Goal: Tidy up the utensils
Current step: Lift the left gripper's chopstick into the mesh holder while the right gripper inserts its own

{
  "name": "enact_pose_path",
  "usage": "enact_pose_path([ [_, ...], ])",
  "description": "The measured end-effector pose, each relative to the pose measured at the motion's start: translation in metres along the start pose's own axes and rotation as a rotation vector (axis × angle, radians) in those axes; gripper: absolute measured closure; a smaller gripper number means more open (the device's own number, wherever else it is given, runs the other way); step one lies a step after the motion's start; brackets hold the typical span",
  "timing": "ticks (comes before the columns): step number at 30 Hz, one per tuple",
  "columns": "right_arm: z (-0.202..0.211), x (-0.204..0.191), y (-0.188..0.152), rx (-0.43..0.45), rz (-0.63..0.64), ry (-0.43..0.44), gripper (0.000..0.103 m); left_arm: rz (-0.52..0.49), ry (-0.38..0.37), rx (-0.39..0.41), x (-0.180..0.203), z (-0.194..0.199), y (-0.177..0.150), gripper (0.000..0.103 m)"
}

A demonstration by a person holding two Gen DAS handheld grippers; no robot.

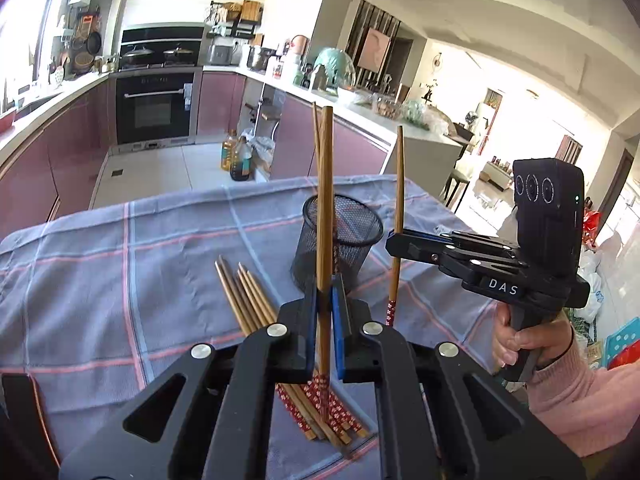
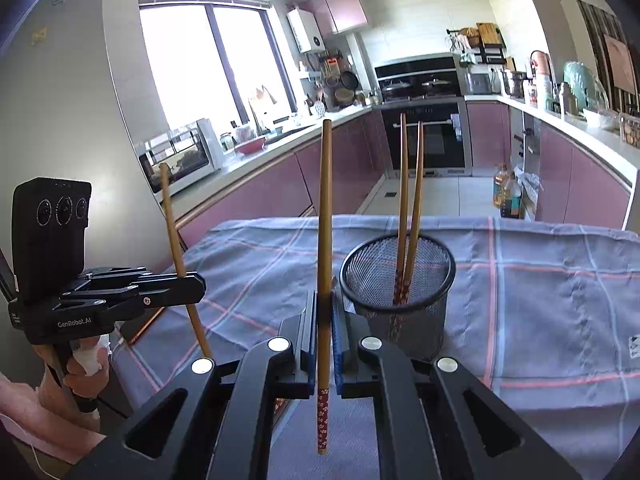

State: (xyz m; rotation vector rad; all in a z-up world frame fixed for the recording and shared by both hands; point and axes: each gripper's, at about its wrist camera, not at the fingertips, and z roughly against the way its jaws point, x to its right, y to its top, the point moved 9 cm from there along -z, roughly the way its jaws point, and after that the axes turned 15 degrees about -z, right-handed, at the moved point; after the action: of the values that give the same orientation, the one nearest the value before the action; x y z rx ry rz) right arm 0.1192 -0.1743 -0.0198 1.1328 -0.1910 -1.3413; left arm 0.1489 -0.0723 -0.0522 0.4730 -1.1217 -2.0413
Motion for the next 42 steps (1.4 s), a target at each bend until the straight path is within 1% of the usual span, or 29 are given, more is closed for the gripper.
enact_pose_path([
  [7, 0.014, 0.002, 0.027, 0.066, 0.012, 0.005, 0.097, -0.002, 0.007, 0.050, 0.000, 0.001, 0.030, 0.096],
  [12, 0.024, 0.000, 0.051, 0.112, 0.030, 0.002, 0.097, -0.006, 0.005, 0.093, 0.002, -0.003, 0.060, 0.096],
  [21, 0.028, -0.003, 0.092, 0.188, 0.055, -0.004, 0.097, -0.026, 0.018, 0.169, 0.005, -0.002, 0.115, 0.096],
  [26, 0.026, 0.001, 0.111, 0.224, 0.048, -0.006, 0.097, -0.037, 0.035, 0.184, 0.005, -0.006, 0.134, 0.096],
  [29, 0.019, 0.005, 0.117, 0.234, 0.048, -0.020, 0.097, -0.049, 0.052, 0.172, 0.005, -0.015, 0.139, 0.096],
  [33, 0.004, 0.013, 0.116, 0.207, 0.045, -0.041, 0.097, -0.076, 0.062, 0.121, 0.007, -0.033, 0.133, 0.096],
  [39, -0.018, 0.025, 0.097, 0.121, 0.039, -0.076, 0.097, -0.114, 0.046, 0.028, 0.014, -0.062, 0.113, 0.096],
  [42, -0.027, 0.030, 0.086, 0.060, 0.043, -0.102, 0.097, -0.124, 0.027, -0.019, 0.015, -0.076, 0.100, 0.096],
])
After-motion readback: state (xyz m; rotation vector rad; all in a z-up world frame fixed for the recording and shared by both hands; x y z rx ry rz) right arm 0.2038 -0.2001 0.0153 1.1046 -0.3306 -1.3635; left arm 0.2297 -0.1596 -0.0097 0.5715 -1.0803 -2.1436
